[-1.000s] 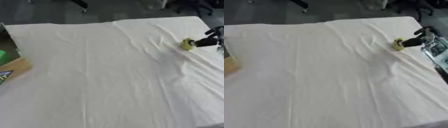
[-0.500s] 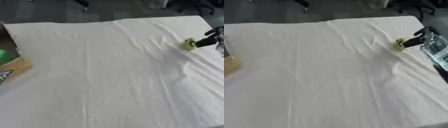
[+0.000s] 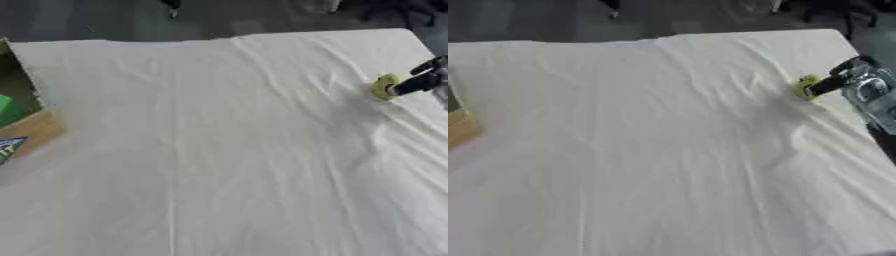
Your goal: Pick up the objects with one hand, pass them to the other hand, and then place them into the box on the other side of the table.
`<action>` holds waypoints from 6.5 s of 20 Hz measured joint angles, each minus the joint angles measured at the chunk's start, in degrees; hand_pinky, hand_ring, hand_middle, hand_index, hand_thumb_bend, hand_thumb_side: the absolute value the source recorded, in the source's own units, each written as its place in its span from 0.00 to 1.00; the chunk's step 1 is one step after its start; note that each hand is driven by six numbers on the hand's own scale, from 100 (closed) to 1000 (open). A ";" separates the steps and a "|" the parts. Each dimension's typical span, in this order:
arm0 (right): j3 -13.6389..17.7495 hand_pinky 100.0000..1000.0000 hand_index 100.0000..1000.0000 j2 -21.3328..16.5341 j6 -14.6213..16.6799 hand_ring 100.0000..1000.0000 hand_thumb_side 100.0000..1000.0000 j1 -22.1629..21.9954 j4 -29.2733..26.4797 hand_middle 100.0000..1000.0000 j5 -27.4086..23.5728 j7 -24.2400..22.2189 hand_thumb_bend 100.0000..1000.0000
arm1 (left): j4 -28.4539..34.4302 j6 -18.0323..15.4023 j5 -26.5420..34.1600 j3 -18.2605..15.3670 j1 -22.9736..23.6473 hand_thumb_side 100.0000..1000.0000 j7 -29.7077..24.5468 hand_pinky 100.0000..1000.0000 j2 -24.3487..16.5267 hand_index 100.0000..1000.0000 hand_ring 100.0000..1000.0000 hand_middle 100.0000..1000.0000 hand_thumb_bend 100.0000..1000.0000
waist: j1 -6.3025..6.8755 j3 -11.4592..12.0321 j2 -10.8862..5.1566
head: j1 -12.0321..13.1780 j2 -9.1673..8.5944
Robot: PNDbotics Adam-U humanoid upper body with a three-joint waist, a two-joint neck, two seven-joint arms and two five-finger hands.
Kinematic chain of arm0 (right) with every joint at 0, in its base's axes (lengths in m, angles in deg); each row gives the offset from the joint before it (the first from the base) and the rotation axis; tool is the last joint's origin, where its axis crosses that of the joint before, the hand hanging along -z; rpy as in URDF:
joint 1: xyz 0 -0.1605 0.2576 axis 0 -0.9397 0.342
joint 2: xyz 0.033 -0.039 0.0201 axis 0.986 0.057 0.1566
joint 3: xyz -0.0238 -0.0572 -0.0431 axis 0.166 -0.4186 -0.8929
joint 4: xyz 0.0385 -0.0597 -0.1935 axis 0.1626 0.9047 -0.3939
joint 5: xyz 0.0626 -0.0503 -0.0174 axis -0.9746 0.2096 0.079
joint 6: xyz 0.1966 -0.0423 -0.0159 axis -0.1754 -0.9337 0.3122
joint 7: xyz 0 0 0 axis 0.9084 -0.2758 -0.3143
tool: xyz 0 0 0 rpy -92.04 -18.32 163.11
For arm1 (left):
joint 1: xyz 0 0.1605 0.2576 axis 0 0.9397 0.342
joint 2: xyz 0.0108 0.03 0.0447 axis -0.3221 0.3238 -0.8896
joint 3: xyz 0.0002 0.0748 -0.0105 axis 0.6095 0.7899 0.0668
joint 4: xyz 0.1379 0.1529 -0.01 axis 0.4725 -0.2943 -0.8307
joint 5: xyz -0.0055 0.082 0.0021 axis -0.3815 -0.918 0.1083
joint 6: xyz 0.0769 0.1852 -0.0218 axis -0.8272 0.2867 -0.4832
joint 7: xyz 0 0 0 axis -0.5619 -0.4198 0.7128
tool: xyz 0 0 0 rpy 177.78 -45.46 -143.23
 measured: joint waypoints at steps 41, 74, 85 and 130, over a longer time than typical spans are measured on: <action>3.37 0.85 0.74 -0.38 1.80 0.74 0.00 2.59 5.32 0.66 3.61 1.81 0.38 | 0.73 0.34 1.11 -0.04 -0.04 0.59 0.37 0.56 0.01 0.76 0.66 0.62 0.00 | 0.61 1.42 4.20 | -1.93 -2.22; 3.74 0.85 0.67 -0.37 2.65 0.72 0.00 5.03 9.33 0.58 0.51 2.66 0.00 | 1.11 0.68 1.27 -0.04 -0.02 0.60 0.15 0.57 0.01 0.76 0.66 0.62 0.00 | 0.63 2.47 5.86 | -5.35 -4.54; 3.71 0.85 0.63 -0.39 3.62 0.69 0.00 3.18 6.03 0.52 -2.65 3.63 0.00 | 1.09 0.75 0.79 -0.02 0.12 0.59 -0.33 0.57 0.01 0.76 0.66 0.63 0.00 | 0.62 2.37 4.65 | -4.85 -3.99; 3.68 0.84 0.70 -0.42 17.08 0.69 0.00 1.22 6.31 0.57 -33.11 17.09 0.21 | 1.06 1.17 -0.70 0.02 0.95 0.59 -1.86 0.58 0.01 0.77 0.67 0.63 0.00 | 0.63 1.69 3.46 | -4.81 -3.47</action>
